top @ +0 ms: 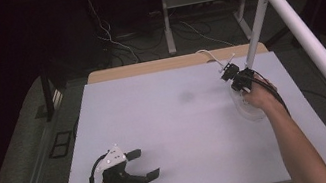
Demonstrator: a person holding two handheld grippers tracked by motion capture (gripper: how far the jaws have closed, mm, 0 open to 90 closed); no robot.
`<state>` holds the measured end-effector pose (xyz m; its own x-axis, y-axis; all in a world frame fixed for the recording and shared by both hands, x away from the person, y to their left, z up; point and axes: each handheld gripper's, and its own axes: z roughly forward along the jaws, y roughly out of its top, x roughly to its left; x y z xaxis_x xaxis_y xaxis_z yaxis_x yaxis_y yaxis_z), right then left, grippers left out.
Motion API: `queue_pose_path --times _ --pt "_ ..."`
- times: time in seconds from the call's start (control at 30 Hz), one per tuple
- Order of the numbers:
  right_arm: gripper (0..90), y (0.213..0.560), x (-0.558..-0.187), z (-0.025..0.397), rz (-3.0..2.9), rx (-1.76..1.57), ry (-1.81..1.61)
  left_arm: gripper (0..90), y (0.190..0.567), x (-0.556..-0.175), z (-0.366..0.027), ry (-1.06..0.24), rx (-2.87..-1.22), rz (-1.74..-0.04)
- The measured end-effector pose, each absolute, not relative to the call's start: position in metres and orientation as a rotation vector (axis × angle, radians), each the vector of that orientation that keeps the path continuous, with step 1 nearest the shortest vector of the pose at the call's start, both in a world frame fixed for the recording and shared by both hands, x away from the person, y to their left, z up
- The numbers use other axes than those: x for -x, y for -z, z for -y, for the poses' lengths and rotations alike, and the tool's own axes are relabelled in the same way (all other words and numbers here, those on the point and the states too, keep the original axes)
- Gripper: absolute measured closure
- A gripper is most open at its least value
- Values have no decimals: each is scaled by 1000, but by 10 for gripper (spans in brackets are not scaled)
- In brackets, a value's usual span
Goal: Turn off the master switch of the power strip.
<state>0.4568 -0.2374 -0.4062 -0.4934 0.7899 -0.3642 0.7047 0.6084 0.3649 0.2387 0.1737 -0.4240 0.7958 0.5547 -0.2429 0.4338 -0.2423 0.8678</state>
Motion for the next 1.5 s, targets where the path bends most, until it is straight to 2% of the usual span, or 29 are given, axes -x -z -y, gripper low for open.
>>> queue_pose_path --times 0.7,1.5 --pt "899 406 -457 242 -2337 -1221 -278 53 424 -239 -175 -139 -1882 -745" --pt "896 388 -452 237 -2309 -1199 -406 53 425 -241 -175 -129 -1877 -750"
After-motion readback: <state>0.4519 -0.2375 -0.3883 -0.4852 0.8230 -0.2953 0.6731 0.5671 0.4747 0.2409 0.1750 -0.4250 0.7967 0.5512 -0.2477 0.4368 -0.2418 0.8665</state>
